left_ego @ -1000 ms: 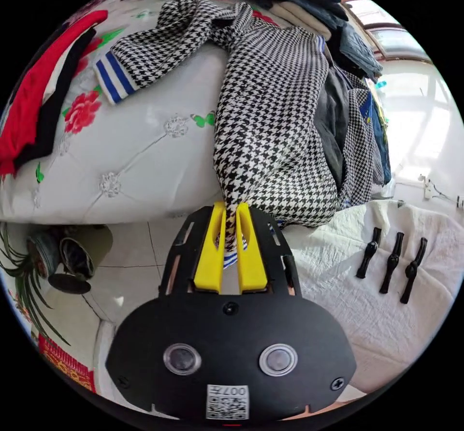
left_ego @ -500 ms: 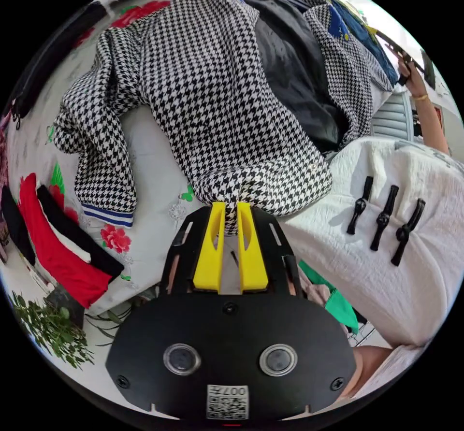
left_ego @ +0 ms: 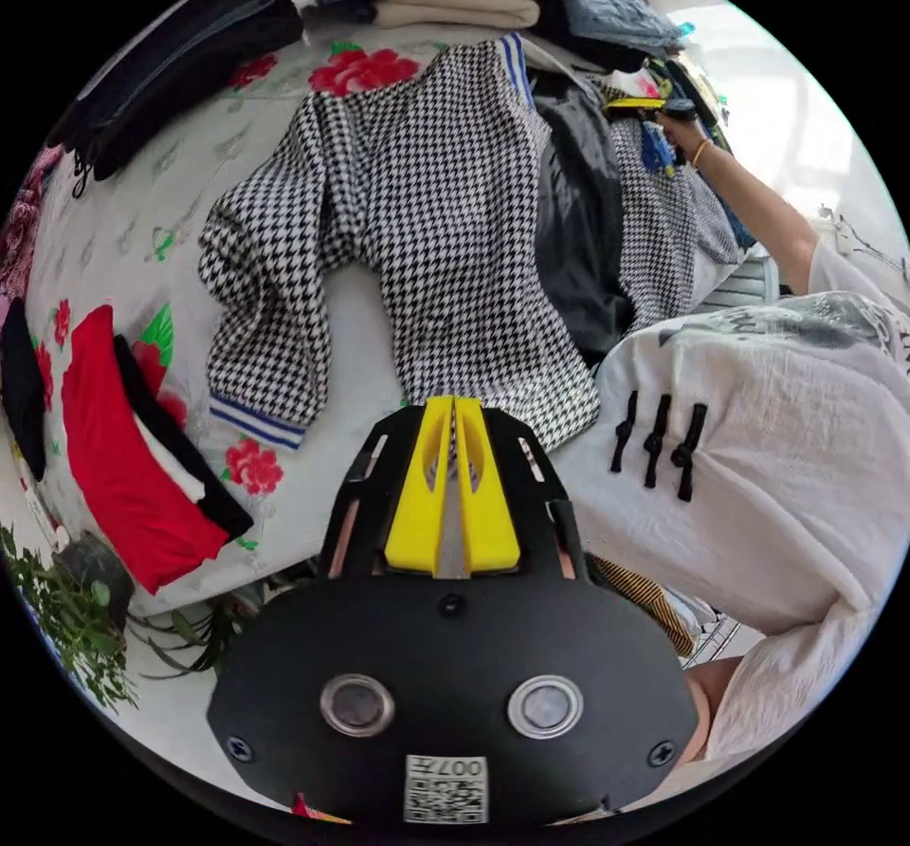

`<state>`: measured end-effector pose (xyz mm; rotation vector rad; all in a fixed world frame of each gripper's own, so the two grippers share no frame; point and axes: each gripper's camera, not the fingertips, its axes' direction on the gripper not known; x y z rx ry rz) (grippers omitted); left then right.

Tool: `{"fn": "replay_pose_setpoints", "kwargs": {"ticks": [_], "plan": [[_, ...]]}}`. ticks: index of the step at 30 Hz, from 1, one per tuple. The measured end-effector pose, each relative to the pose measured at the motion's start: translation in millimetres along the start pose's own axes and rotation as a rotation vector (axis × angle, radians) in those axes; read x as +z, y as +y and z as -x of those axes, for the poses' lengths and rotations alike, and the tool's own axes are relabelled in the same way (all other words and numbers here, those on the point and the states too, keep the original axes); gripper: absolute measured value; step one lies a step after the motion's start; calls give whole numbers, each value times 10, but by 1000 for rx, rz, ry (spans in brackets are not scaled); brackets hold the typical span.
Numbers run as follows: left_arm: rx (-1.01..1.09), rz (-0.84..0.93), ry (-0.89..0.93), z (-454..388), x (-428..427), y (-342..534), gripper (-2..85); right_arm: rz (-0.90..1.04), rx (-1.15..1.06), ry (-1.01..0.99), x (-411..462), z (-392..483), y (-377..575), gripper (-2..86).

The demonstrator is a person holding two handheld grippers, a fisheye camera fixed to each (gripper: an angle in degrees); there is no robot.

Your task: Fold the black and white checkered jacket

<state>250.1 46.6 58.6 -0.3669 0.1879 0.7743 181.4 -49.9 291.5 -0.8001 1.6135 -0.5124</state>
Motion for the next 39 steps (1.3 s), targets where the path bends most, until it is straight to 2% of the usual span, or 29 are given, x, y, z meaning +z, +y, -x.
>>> {"fn": "replay_pose_setpoints", "kwargs": {"ticks": [3, 6, 7, 10, 11, 13, 16, 18, 20, 21, 23, 26, 30, 33, 36, 37, 38, 39], "plan": [[77, -146, 167, -60, 160, -460, -5, 25, 31, -171, -94, -324, -28, 13], [186, -243, 280, -252, 348, -960, 13, -132, 69, -425, -414, -667, 83, 3], [247, -263, 307, -365, 408, -1156, 31, -170, 82, -566, -503, -807, 120, 1], [371, -338, 281, -684, 539, -1592, 52, -246, 131, -805, -588, -1087, 227, -1], [404, -355, 270, -805, 633, -1755, 55, -331, 167, -926, -582, -1202, 298, -1], [420, -326, 263, -923, 831, -2004, 57, -400, 249, -1078, -471, -1364, 376, -2], [349, -237, 140, -862, 1106, -2322, 47, -434, 312, -1140, -298, -1433, 438, -2], [271, -237, 67, -653, 1114, -2392, 5, -491, 354, -1269, -196, -1446, 452, 0], [175, -272, -17, -266, 995, -2382, -5, -558, 516, -1368, 16, -1451, 457, 2], [148, -283, -35, -159, 954, -2366, -6, -564, 562, -1362, 83, -1444, 456, 3], [16, -306, -79, 260, 807, -2283, -8, -529, 681, -1129, 341, -1337, 437, 8], [-105, -324, -60, 538, 668, -2100, -8, -474, 654, -973, 508, -1077, 484, 19], [-47, -433, -92, 380, 507, -1719, -3, -590, 534, -840, 233, -792, 937, 29], [18, -486, -5, 166, 550, -1399, 11, -644, 601, -614, 58, -716, 1684, 40], [71, -464, 156, -48, 771, -1182, 34, -602, 894, -349, 111, -842, 2671, 52], [92, -431, 210, -137, 884, -1129, 42, -578, 1058, -257, 163, -905, 3120, 57], [112, -395, 254, -227, 997, -1083, 48, -572, 1221, -202, 226, -946, 3582, 62], [123, -375, 271, -271, 1052, -1063, 50, -574, 1293, -190, 264, -957, 3793, 65]]}}
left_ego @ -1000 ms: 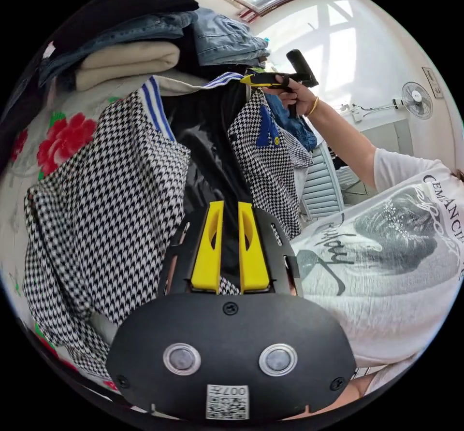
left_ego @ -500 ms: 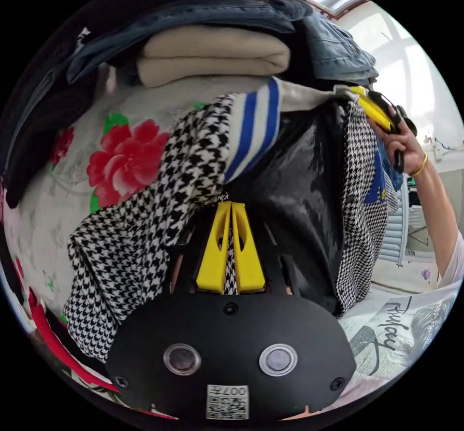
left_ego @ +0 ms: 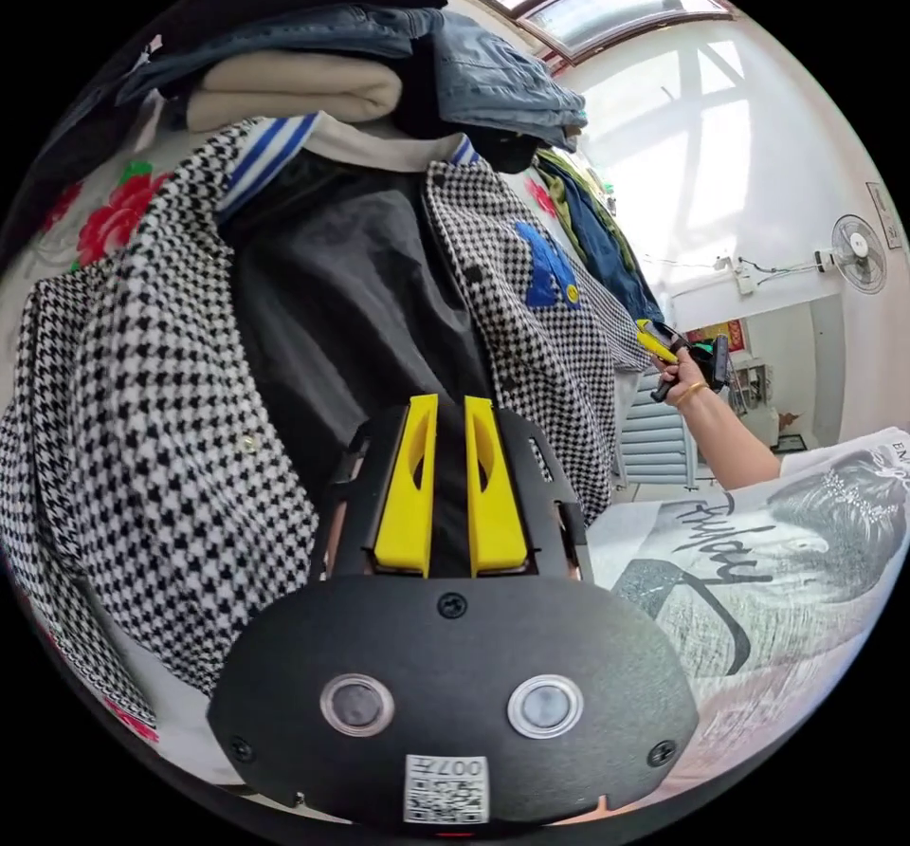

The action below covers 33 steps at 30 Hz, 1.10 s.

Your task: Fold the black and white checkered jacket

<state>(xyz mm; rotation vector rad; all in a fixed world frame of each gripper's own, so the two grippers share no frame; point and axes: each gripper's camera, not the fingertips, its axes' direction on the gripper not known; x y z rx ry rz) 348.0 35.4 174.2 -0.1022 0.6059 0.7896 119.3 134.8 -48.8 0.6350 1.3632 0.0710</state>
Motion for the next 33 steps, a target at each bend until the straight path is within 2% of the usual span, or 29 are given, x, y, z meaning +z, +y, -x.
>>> {"fn": "replay_pose_setpoints", "kwargs": {"ticks": [2, 5, 8, 13, 15, 17, 21, 22, 25, 27, 30, 33], "plan": [[10, 80, 50, -122, 193, 126, 58, -31, 209, 32, -163, -655, 142, 76], [44, 146, 62, -283, 337, 237, 61, -64, 335, 11, -199, -1133, 250, 87], [70, 198, 40, -384, 427, 286, 62, -99, 360, -79, -128, -1302, 241, 91], [78, 251, 33, -442, 497, 327, 64, -31, 372, -228, 23, -1311, 25, 86], [82, 263, 28, -474, 510, 355, 66, -102, 270, -316, -184, -1120, -115, 83], [88, 267, 18, -522, 512, 407, 68, -210, 31, -380, -661, -706, -345, 83], [105, 276, 6, -579, 536, 484, 71, -352, -207, -296, -1221, -234, -564, 85], [109, 277, 5, -588, 548, 502, 72, -340, -227, -243, -1207, -178, -627, 86], [104, 280, 19, -595, 548, 525, 82, -193, -93, -154, -942, -334, -652, 90], [111, 267, 32, -611, 498, 547, 86, -169, -49, -212, -879, -439, -417, 89], [125, 264, 43, -623, 429, 612, 89, -44, -169, -315, -778, -308, 221, 88], [132, 290, 73, -620, 478, 696, 91, 163, -414, -318, -671, 101, 1150, 87]]}}
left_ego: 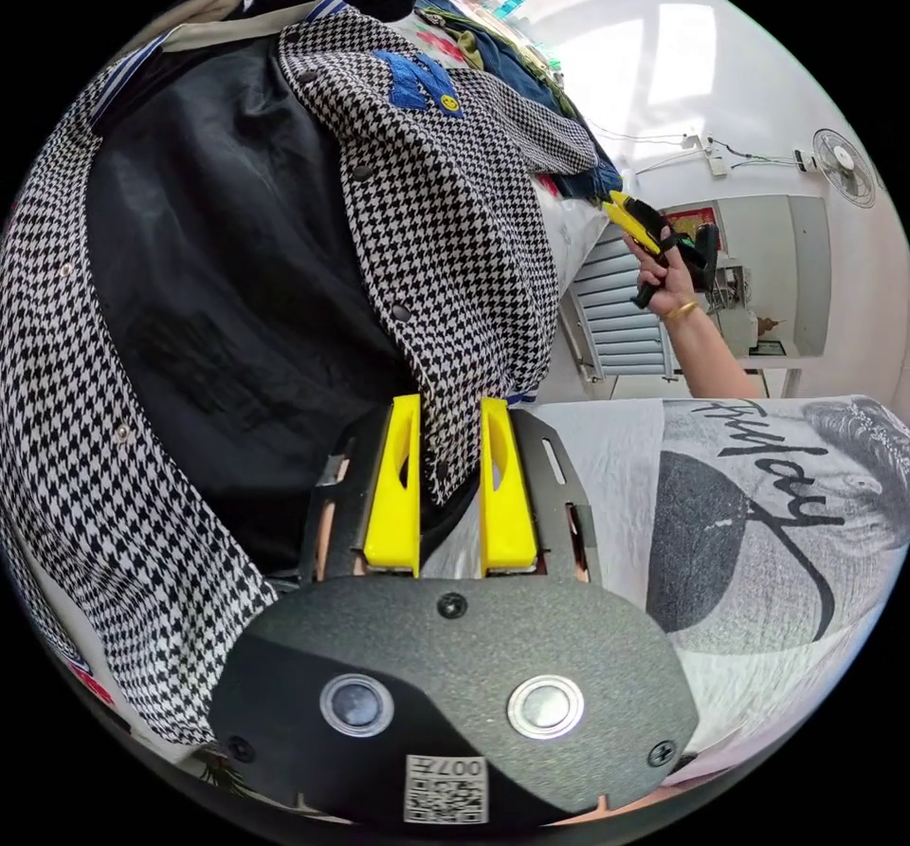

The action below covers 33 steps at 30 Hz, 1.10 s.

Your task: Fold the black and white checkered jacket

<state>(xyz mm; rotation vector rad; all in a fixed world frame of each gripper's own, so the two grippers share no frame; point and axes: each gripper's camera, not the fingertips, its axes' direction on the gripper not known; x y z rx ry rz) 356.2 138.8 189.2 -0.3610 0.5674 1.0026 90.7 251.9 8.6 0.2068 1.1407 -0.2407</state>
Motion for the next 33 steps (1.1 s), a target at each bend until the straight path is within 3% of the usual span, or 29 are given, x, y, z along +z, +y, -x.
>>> {"fn": "replay_pose_setpoints", "kwargs": {"ticks": [7, 10, 15, 20, 22, 25, 30, 33], "plan": [[64, 140, -56, -42, 337, -137, 47, 343, -217, 49, 645, 1064, 983, 83], [141, 89, -13, -133, 183, -95, 39, 470, -272, 169, 838, 1138, 986, 81], [172, -27, -24, -285, -163, 276, 37, 469, -247, 200, 764, 1224, 827, 78], [-83, 77, -43, 258, 302, 572, 40, 410, -263, 245, 609, 1523, 670, 73], [-64, 69, -24, 262, 332, 573, 42, 434, -262, 238, 607, 1581, 595, 72], [40, 61, -104, 59, 297, 594, 48, 436, -288, 237, 577, 1707, 460, 70], [166, -143, -261, -301, -136, 976, 55, 462, -459, 259, 680, 2078, 291, 68], [168, -225, -447, -389, -356, 1324, 76, 689, -630, 269, 1103, 2259, 405, 67]]}}
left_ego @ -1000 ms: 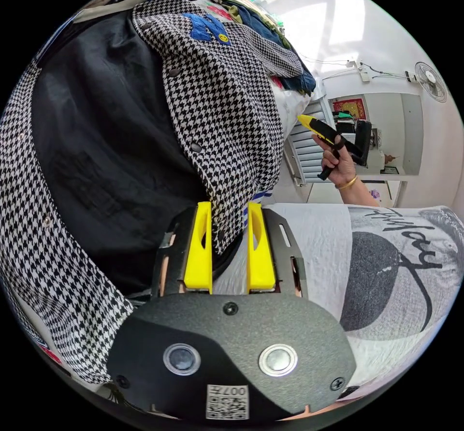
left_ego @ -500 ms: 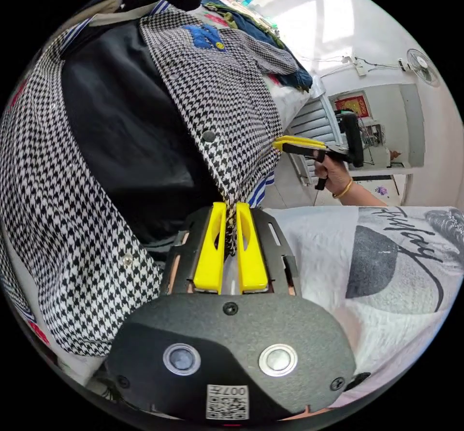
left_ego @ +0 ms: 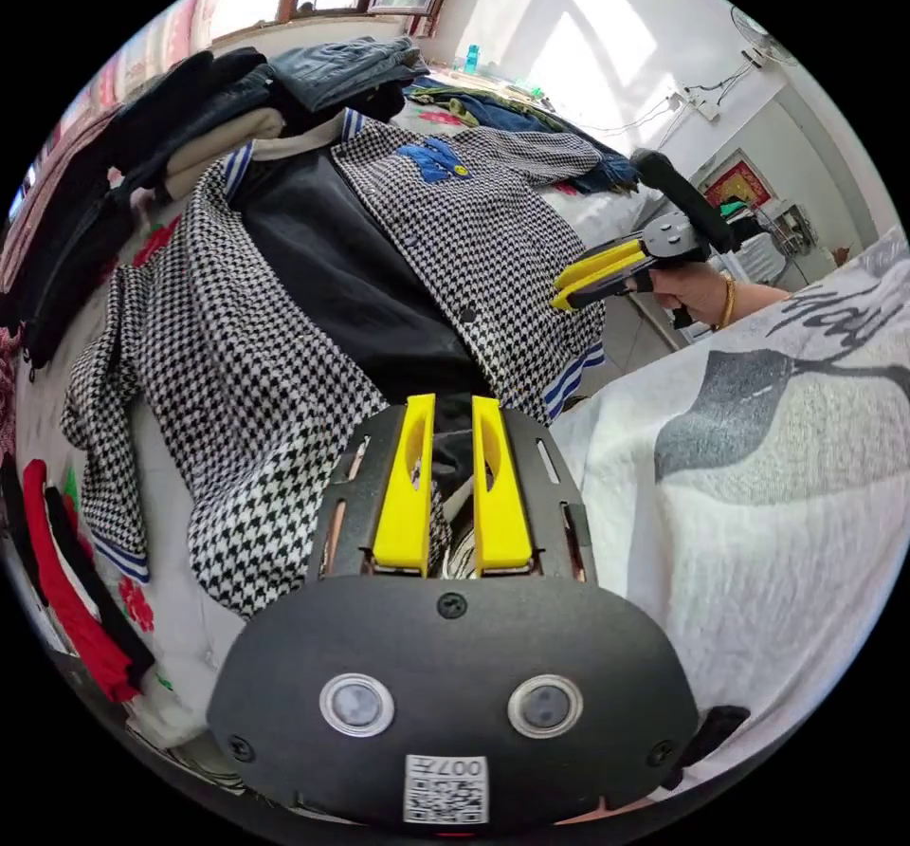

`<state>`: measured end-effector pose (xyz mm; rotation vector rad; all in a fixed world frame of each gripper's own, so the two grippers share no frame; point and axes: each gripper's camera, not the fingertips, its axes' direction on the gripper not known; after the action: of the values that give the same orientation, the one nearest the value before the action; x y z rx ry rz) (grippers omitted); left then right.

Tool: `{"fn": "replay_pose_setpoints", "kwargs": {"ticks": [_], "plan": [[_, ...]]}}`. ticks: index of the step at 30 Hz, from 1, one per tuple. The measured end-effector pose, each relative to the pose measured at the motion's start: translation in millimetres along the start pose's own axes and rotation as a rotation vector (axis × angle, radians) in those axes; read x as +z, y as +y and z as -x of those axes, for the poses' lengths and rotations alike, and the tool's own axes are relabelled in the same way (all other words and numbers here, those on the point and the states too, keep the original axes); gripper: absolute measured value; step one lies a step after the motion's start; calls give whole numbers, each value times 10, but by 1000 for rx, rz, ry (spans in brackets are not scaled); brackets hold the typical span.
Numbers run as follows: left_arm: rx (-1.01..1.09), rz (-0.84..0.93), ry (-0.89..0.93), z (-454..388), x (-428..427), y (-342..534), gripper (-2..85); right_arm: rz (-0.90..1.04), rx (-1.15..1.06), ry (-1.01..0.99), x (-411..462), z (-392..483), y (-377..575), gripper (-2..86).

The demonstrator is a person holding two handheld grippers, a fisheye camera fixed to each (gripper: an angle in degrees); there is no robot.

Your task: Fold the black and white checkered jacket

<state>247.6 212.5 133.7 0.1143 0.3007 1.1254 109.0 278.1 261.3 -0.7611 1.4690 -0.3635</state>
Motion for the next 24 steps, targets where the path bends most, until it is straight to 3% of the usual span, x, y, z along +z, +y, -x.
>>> {"fn": "replay_pose_setpoints", "kwargs": {"ticks": [2, 4, 9, 13, 16, 20, 24], "plan": [[17, -14, -146, -39, -158, 218, 102, -21, -97, 207, 102, 201, 21, 64], [30, -9, -236, -63, -190, 359, 110, -22, -183, 288, 148, 299, 76, 63], [-17, 209, -303, 94, 262, 503, 84, 26, -84, 194, 12, 12, 22, 65], [-85, 173, -119, 378, 165, 539, 11, -110, -5, 56, -388, -235, -65, 68], [-171, 31, 88, 674, -242, 690, -1, -209, -13, -49, -675, -339, -234, 72], [-345, -354, 375, 1177, -1023, 1141, -5, -338, 3, -314, -871, -556, -626, 79], [-336, -594, 477, 1393, -1461, 1415, -5, -359, 114, -607, -700, -835, -1184, 90]]}}
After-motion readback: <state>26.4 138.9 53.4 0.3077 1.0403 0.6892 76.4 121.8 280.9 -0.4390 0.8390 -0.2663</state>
